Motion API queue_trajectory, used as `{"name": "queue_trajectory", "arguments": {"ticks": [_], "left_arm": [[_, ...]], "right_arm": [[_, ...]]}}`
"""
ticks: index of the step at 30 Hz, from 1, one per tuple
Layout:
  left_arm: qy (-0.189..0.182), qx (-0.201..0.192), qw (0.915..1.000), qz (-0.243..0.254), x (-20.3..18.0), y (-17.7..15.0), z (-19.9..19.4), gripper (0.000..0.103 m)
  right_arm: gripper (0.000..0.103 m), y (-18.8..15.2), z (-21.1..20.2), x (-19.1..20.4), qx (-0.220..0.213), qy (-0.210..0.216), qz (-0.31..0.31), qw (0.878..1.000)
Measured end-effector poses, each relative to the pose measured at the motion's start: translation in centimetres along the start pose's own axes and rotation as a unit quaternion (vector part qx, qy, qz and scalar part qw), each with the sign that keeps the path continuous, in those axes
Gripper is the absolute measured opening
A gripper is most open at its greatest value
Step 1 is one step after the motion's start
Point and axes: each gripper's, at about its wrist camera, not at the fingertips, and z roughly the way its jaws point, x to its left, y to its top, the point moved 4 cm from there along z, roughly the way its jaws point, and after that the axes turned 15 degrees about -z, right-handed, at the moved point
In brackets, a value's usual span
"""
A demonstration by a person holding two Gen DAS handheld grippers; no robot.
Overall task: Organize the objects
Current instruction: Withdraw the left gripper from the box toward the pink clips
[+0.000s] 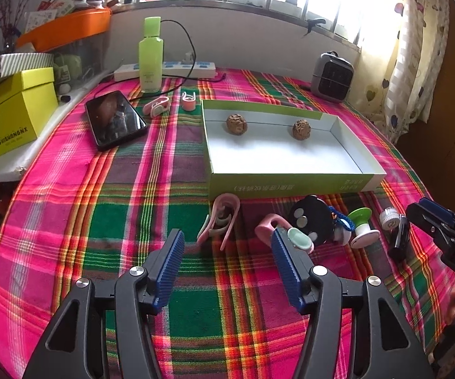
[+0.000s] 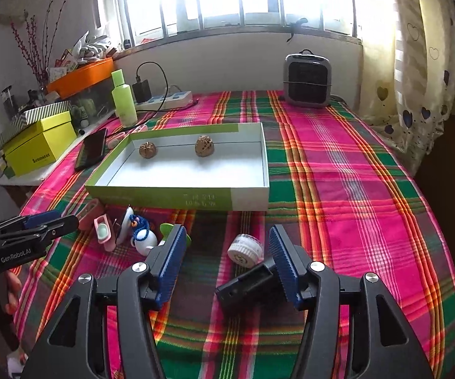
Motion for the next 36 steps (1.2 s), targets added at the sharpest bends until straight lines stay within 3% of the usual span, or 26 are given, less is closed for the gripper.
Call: {"name": "queue_trajectory", "arguments": {"ticks": [21, 36], "left_arm": [[-0.002, 0.017, 0.9998, -0.012, 1.2, -1.4, 0.9, 0.057], [-0.003, 0.023, 0.9997, -0.009, 1.1, -1.3, 1.6, 0.058]], "right_arm": [[0.056, -3.3, 1.0, 0.1, 0.041, -0.007, 0.026, 0.999], [0.056, -4.1, 0.9, -1.9, 0.066, -0.05, 0.035, 0.996]]}}
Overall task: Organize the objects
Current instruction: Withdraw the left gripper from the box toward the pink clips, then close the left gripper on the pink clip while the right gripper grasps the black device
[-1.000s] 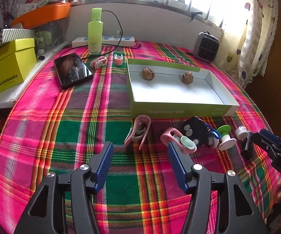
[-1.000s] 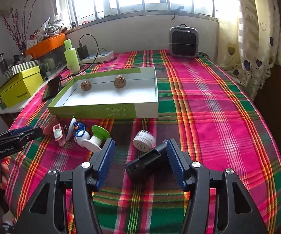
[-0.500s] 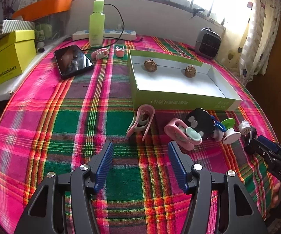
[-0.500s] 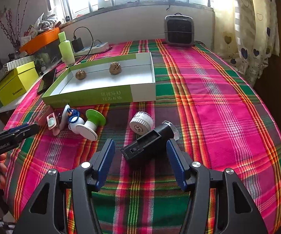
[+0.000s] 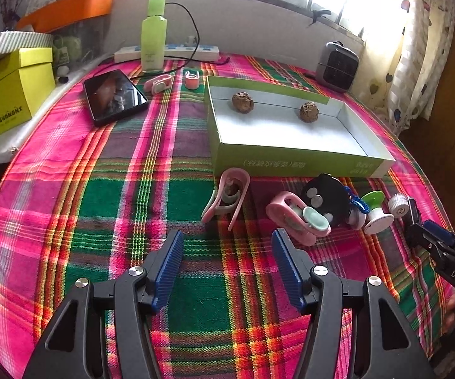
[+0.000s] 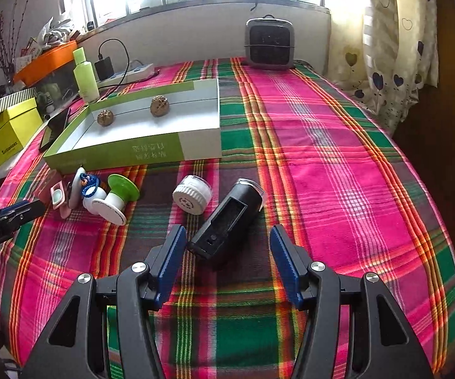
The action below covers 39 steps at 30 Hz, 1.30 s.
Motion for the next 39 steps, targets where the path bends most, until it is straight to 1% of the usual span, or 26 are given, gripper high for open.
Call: {"name": "queue_trajectory", "arguments": {"ticks": [7, 12, 19, 23, 30, 39], "left_arm": [[-0.003, 0.001, 1.0, 0.001, -0.1, 0.1, 0.2, 0.058], [-0.001, 0.001, 1.0, 0.004, -0.1, 0.1, 0.2, 0.058], [-0.002, 0.002, 1.0, 0.001, 0.0, 0.3, 0.4, 0.058], [0.0, 0.002, 1.0, 0.001, 0.1, 0.6, 0.5, 0.058], [0.007, 0.002, 0.9999, 0.009, -0.1, 1.3, 1.2, 0.058], [0.009, -0.001, 0.9998, 0.02, -0.5, 2.4, 2.2, 0.058]], "right_arm": [[0.056, -0.9, 0.2, -1.3, 0.016, -0.021, 0.004, 1.0], [0.056, -0.6, 0.5, -1.0, 0.011, -0.009, -0.004, 1.0], [0.056, 0.0, 1.3, -0.5, 0.023, 0.005, -0.023, 0.999], [0.056, 0.4, 1.8, -0.6, 0.032, 0.001, -0.029, 0.999], [0.056, 0.9, 2.2, -0.8, 0.034, 0.001, -0.03, 0.999], [0.056, 1.3, 2.6, -0.9, 0.035, 0.0, -0.029, 0.999]]}}
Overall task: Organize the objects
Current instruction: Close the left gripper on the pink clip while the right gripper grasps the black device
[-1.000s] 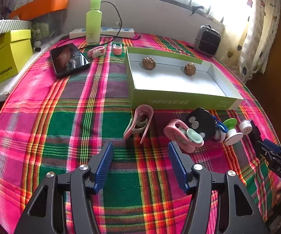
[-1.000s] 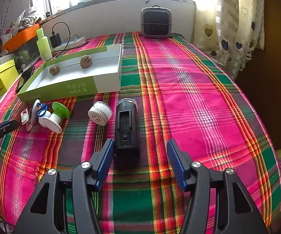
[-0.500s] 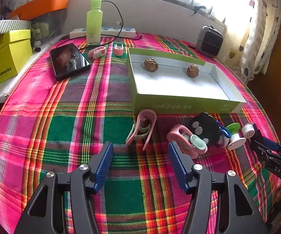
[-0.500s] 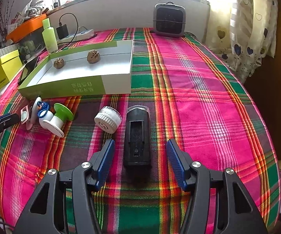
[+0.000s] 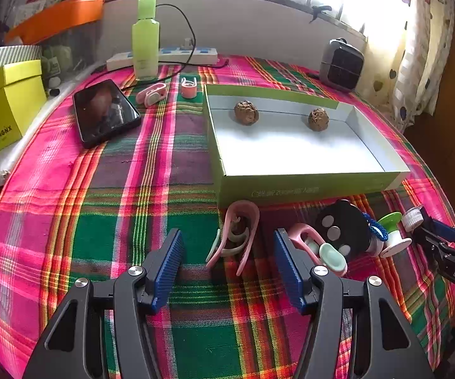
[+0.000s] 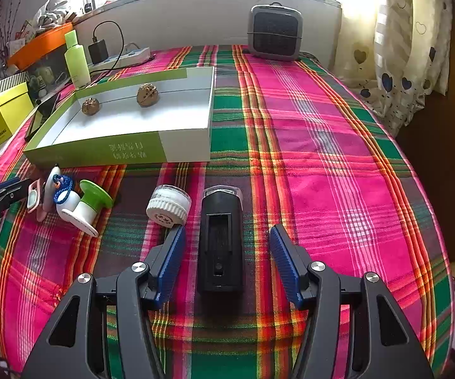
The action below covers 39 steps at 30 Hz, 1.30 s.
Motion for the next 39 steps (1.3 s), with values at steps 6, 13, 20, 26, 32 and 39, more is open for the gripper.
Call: {"name": "queue_trajectory", "arguments": {"ticks": [6, 13, 20, 26, 32, 39], "left_arm": [[0.007, -0.001, 0.9999, 0.008, -0.23, 0.28, 0.36, 0.058], [0.008, 0.0, 0.9999, 0.007, -0.24, 0.44, 0.44, 0.057], [0.013, -0.001, 0.9999, 0.004, -0.1, 0.78, 0.61, 0.045], [0.012, 0.0, 0.9999, 0.004, -0.2, 0.8, 0.64, 0.037], [0.012, 0.0, 0.9999, 0.005, -0.44, 0.83, 0.73, 0.03], [0.009, 0.001, 1.0, 0.003, -0.48, 0.76, 0.67, 0.023]], "right_arm": [[0.056, 0.13, 0.12, 0.04, 0.0, 0.001, 0.0, 1.0], [0.056, 0.17, 0.15, 0.05, 0.0, 0.001, 0.0, 1.0], [0.056, 0.16, 0.17, 0.04, 0.0, 0.001, 0.0, 1.0], [0.056, 0.16, 0.16, 0.05, 0.0, 0.001, 0.0, 1.0], [0.056, 0.27, 0.22, 0.13, -0.001, 0.001, 0.0, 1.0], [0.055, 0.25, 0.23, -0.04, -0.001, -0.001, 0.003, 1.0]]}}
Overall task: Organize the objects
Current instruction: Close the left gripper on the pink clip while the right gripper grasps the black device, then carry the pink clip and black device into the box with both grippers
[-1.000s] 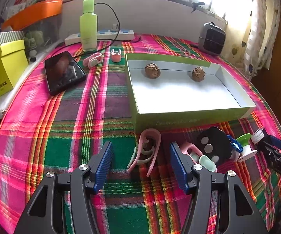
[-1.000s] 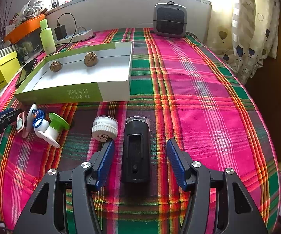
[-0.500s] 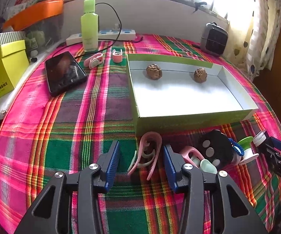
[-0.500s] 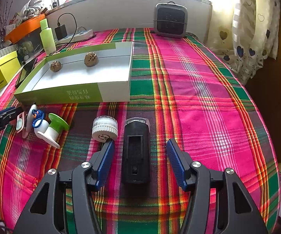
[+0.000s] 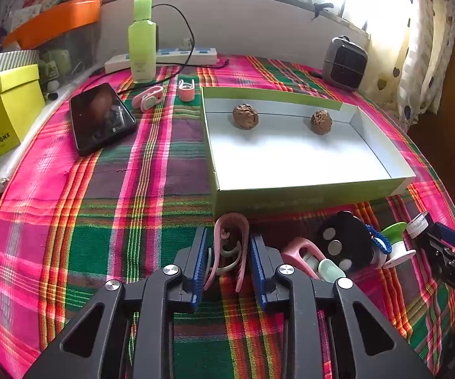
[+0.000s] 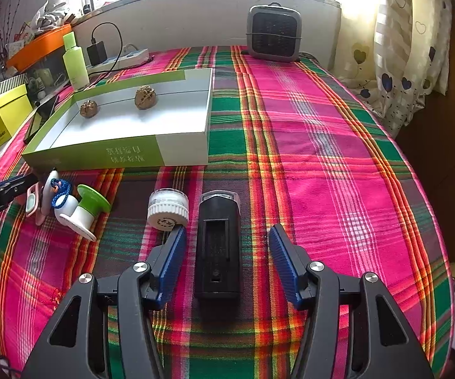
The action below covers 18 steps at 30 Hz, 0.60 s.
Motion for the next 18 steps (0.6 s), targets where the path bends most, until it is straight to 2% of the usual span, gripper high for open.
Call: {"name": "queue_trajectory", "arguments": {"ticks": [18], "left_arm": [[-0.004, 0.002, 1.0, -0.004, -0.16, -0.22, -0.12, 0.022]], "right_arm": [[0.032, -0.07, -0.22, -0.14, -0.005, 0.002, -0.002, 1.0]]}}
